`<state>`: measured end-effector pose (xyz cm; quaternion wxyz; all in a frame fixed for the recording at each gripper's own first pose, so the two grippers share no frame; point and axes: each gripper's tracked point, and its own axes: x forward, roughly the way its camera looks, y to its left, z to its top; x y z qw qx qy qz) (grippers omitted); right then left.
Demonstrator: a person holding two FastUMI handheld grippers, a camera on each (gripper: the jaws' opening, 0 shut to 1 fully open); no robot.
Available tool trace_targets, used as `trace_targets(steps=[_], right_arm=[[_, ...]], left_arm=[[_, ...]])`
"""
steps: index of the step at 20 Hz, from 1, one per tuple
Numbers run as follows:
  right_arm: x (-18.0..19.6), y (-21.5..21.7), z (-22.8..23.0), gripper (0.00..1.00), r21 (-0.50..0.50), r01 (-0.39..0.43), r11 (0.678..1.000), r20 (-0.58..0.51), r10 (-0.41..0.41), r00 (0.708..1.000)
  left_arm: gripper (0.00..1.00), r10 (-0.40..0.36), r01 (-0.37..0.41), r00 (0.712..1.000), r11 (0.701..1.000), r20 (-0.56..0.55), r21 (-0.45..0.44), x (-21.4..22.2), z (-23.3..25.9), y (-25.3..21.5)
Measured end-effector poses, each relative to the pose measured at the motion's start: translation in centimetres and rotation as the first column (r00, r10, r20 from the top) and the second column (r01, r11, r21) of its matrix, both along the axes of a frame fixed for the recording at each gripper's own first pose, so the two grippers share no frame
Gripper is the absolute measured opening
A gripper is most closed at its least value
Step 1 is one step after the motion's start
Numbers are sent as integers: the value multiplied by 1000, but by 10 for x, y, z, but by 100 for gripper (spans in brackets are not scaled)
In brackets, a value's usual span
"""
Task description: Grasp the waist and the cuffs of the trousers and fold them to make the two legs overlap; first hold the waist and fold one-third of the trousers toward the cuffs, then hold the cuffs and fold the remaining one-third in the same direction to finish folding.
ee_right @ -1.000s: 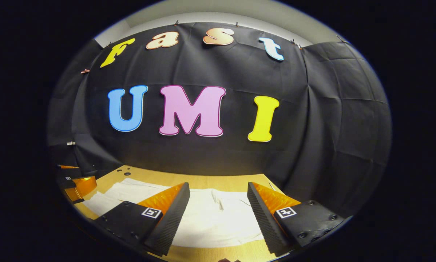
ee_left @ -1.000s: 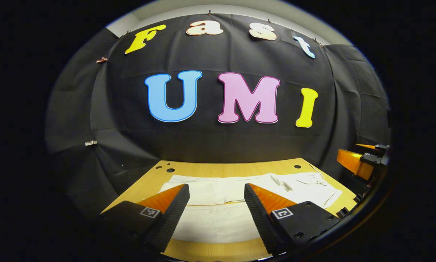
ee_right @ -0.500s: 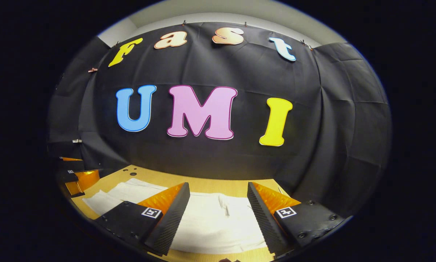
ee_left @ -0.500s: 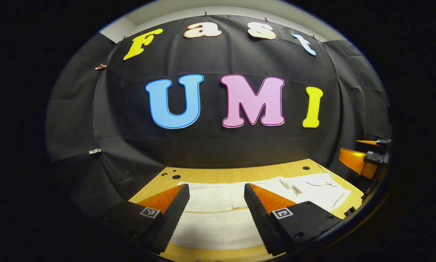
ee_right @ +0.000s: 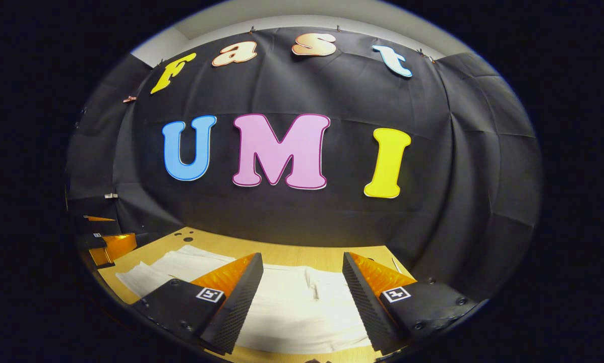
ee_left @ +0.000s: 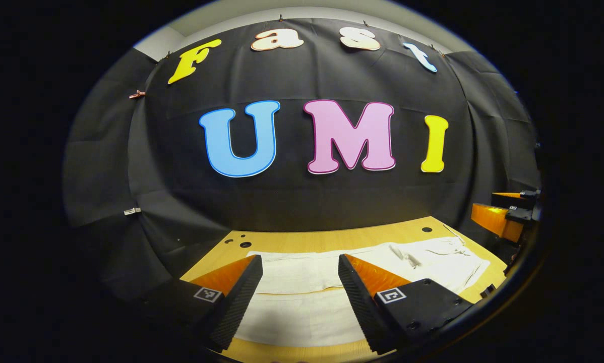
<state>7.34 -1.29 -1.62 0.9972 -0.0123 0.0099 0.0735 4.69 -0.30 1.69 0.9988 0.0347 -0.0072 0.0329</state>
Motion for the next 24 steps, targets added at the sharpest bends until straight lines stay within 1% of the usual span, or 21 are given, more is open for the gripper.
trace_targets(steps=[4,6,7,8,9,13,17,18,19,22,24], right_arm=[[16,-29,-8,97,-78,6,997,0,-6,1000],[24,-43,-14,97,-144,3,990,2,-3,1000],[30,-52,-19,98,-186,6,983,2,-5,1000],[35,-59,-24,98,-220,-4,975,0,4,1000],[37,-64,-30,98,-255,-18,967,-10,16,1000],[49,-93,-59,98,-379,-72,923,-51,57,997],[61,-122,-101,98,-449,-133,884,-140,78,987],[63,-130,-112,98,-471,-155,868,-165,86,983],[63,-139,-125,98,-502,-177,846,-190,92,977],[62,-168,-152,97,-589,-246,770,-255,111,960],[61,-187,-169,97,-626,-282,727,-299,111,948]], left_arm=[[96,12,-12,1000,1000,-28,-1,6,-7,4],[95,25,-25,999,1000,-41,-1,10,-13,8],[95,35,-35,998,999,-51,0,12,-17,9],[92,45,-45,997,999,-64,-1,14,-21,10],[95,54,-54,996,999,-76,-4,15,-25,10],[95,78,-82,990,996,-115,-24,21,-40,8],[96,125,-129,980,992,-156,-17,27,-58,6],[96,130,-135,978,991,-163,-17,29,-60,4],[96,134,-139,977,990,-168,-16,29,-64,3],[96,135,-139,974,990,-180,-12,30,-69,-2],[96,134,-137,969,991,-206,-3,31,-78,-3]])
